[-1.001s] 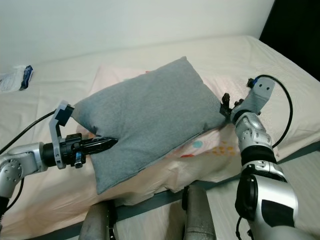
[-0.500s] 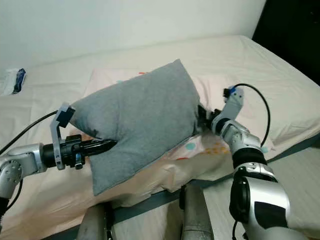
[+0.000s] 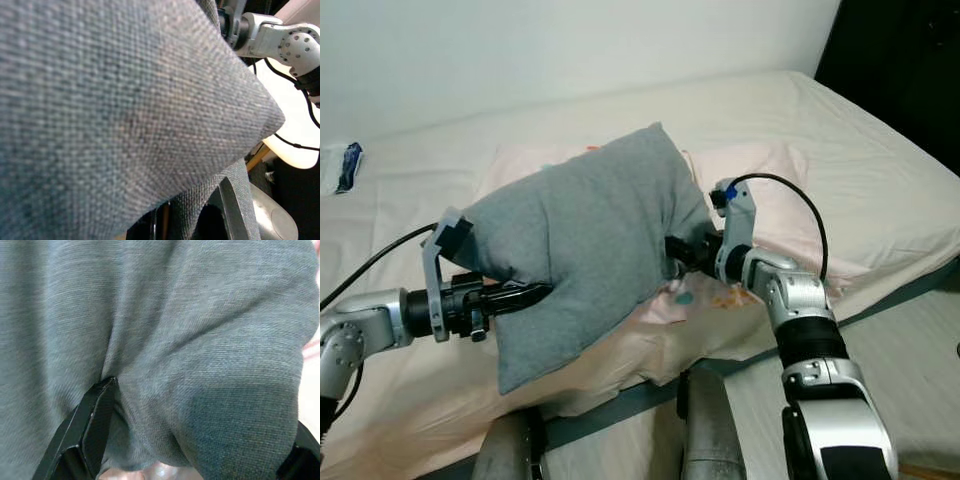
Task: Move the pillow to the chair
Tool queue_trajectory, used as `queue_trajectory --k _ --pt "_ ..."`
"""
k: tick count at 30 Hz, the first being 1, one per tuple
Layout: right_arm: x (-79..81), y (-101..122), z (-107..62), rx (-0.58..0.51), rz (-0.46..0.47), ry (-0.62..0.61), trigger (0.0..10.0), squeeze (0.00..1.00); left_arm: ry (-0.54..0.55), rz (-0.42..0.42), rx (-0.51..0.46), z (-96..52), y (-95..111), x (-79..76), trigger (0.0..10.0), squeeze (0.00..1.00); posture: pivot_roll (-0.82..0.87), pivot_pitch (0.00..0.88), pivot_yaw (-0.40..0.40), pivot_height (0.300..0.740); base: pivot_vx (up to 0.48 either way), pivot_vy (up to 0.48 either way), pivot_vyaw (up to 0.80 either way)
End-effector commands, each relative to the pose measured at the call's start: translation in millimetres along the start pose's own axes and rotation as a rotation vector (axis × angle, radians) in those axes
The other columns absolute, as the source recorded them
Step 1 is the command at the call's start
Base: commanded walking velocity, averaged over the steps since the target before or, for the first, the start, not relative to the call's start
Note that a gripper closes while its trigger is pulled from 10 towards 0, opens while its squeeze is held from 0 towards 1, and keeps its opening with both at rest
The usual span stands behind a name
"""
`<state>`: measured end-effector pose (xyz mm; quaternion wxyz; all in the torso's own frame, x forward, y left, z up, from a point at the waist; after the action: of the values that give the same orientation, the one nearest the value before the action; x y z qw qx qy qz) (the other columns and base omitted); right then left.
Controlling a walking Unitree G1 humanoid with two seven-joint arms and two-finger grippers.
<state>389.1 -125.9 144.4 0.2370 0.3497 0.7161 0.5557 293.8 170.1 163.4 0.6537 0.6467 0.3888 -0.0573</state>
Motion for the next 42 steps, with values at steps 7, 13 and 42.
queue_trajectory --k 7,13,42 --pt "45.3 8 19.4 -0.021 -0.041 0.185 10.0 0.0 -0.064 0.03 0.01 9.2 2 -10.4 0.0 0.0 0.01 0.105 -0.019 0.572 0.0 0.0 0.0" --pt "36.2 38 13.0 -0.143 -0.102 0.101 3.0 0.0 -0.069 0.033 0.006 9.4 3 -11.3 0.0 0.0 0.01 0.1 -0.019 0.572 0.0 0.0 0.0" --pt "-10.0 54 -19.4 -0.094 -0.4 -0.178 10.0 0.0 -0.088 0.006 -0.01 12.8 -3 -17.2 0.0 0.0 0.01 0.12 -0.021 0.572 0.0 0.0 0.0"
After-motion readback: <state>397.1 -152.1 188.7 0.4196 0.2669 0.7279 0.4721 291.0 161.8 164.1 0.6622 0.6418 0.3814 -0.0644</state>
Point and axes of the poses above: a point about 5 cm out from each wrist's last joint towards the gripper, its own z axis pointing out of the wrist towards the gripper, its own y axis along the axis of the wrist's last joint, x = y × z, the point moved 4 cm from there along z, pointing out of the wrist towards the gripper, and after that the axes turned 12 degrees about -z, right-handed, at the moved point
